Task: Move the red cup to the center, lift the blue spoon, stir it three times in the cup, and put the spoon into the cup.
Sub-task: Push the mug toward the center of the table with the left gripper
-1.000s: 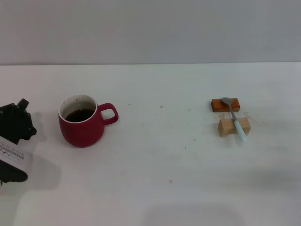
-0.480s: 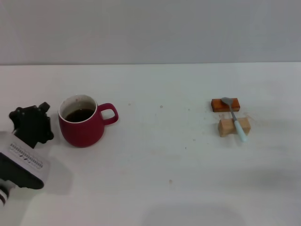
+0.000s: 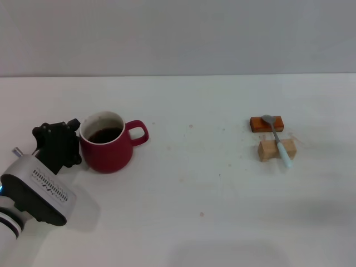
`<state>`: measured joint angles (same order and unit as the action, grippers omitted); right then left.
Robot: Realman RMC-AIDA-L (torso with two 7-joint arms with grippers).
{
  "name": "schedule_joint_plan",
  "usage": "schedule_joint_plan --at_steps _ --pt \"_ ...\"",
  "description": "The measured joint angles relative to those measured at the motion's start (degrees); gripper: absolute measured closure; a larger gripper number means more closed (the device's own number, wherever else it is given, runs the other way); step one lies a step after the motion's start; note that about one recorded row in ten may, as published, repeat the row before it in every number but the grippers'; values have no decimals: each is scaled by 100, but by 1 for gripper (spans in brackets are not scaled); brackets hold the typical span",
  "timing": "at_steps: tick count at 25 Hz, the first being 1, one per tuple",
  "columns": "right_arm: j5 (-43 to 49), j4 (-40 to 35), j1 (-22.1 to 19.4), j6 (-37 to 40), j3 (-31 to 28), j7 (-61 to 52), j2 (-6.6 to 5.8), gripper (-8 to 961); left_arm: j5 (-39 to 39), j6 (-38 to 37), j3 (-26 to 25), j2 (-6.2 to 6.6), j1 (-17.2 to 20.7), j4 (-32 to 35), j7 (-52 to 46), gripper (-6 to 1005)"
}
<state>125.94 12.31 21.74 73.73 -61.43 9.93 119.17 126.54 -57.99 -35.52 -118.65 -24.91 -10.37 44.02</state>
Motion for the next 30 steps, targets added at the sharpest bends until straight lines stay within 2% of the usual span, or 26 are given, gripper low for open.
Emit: schedule_joint_plan --at_steps 7,18,30 --pt "0 -1 -11 0 1 0 0 143 4 -11 274 0 -16 -139 2 997" --pt "0 41 -12 0 17 0 1 143 3 -1 729 -19 -1 -711 253 997" --pt "0 44 -36 1 17 0 16 142 1 121 943 -26 39 -1101 243 997"
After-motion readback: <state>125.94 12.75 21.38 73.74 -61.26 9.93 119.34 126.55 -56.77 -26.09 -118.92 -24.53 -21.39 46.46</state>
